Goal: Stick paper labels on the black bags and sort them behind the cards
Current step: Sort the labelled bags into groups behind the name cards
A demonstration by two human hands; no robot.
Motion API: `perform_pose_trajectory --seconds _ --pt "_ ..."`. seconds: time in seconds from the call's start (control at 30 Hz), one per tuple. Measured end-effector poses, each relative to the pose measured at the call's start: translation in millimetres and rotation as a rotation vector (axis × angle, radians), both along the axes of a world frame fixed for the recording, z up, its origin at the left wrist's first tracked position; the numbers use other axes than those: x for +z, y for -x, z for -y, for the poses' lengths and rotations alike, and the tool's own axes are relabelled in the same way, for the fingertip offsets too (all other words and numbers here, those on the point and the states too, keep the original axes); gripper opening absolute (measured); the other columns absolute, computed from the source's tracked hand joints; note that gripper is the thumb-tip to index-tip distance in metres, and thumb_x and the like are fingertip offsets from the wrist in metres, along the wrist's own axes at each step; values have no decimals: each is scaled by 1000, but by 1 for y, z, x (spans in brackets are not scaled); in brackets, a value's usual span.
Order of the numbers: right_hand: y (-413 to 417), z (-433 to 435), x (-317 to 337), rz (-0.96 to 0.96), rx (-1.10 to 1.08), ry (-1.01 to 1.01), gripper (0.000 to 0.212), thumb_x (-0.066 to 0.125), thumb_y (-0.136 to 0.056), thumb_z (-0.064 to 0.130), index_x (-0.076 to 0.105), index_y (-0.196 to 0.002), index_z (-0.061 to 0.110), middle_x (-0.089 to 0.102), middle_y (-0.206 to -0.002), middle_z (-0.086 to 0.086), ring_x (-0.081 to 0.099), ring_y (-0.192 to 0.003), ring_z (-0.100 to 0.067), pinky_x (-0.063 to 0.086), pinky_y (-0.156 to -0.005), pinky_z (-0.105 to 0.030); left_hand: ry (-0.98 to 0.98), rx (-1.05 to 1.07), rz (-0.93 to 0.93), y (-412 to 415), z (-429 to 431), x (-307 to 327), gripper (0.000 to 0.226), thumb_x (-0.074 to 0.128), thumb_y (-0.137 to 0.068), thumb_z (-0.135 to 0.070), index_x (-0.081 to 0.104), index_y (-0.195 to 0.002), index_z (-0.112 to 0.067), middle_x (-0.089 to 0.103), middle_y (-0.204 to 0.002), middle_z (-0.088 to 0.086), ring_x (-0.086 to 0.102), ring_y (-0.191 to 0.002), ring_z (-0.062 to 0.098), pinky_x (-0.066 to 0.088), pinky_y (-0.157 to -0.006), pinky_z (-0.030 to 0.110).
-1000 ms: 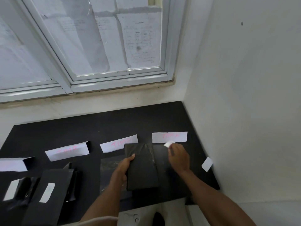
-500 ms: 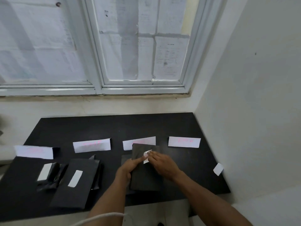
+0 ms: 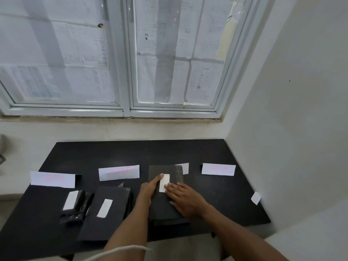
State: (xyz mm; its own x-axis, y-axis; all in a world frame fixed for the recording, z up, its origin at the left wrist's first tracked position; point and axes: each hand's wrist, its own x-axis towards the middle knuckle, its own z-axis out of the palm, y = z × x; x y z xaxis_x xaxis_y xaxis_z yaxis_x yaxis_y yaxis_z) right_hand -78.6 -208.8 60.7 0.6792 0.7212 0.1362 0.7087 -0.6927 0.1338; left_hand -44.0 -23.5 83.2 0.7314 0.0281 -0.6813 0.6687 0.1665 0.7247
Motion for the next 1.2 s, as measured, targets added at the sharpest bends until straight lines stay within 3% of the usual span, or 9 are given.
perform_pose_trajectory --seconds 0.17,0.3,0.43,0.53,0.77,0.93,1.03,1.1,1.2 --pt "17 -24 8 -63 -36 33 53 25 -100 48 42 -139 18 49 -143 -1 42 -135 -12 32 -114 -37 -66 60 61 6 -24 -2 57 86 -59 -46 64 -88 -2 69 -89 15 66 -84 30 56 -80 38" --pt "15 -45 16 -160 -250 -103 63 11 -98 57 27 -148 22 28 -155 3 14 -146 -13 7 -117 -43 -120 40 130 10 -39 -4 59 85 -55 -49 68 -86 -1 71 -86 12 67 -84 27 56 -83 40" --pt "10 -66 20 -187 -428 -208 66 0 -94 58 24 -149 31 12 -160 3 -1 -147 -14 11 -119 -48 -53 -56 153 21 -53 3 38 86 -64 -30 71 -87 -3 74 -84 12 70 -82 27 57 -77 37" --pt "8 -76 22 -278 -516 -231 66 4 -87 66 19 -147 42 -1 -161 0 -5 -148 -21 7 -118 -48 28 -114 136 31 -68 5 43 88 -60 -19 71 -96 -4 75 -89 16 71 -85 33 59 -80 45" --pt "10 -87 22 -369 -492 -173 77 18 -82 78 4 -149 43 -13 -160 -2 -12 -148 -23 5 -120 -48 190 -196 105 47 -99 12 41 72 -72 6 63 -111 -2 71 -101 23 68 -86 37 57 -65 37" --pt "14 -98 20 -314 -467 -108 82 8 -80 81 -7 -149 39 -24 -157 0 -25 -144 -24 -4 -118 -49 248 -231 113 47 -113 7 50 63 -69 15 64 -115 -3 71 -106 22 66 -97 40 56 -80 43" --pt "13 -105 19 -318 -505 -138 74 6 -83 75 -5 -149 42 -26 -156 0 -27 -143 -22 -5 -118 -53 253 -241 116 47 -115 9 43 60 -72 16 66 -108 -5 74 -98 17 68 -88 35 56 -73 37" --pt "12 -108 22 -241 -489 -90 65 8 -89 69 -6 -148 45 -28 -156 -1 -27 -143 -24 -8 -117 -54 255 -239 114 45 -118 10 41 57 -72 18 67 -105 -4 75 -93 17 69 -86 34 56 -74 38" --pt "10 -111 29 -133 -429 -26 60 16 -94 63 -7 -147 46 -24 -157 -2 -25 -144 -25 -10 -115 -55 260 -247 102 42 -122 10 39 56 -72 19 70 -100 -2 73 -98 21 67 -94 39 54 -88 48"
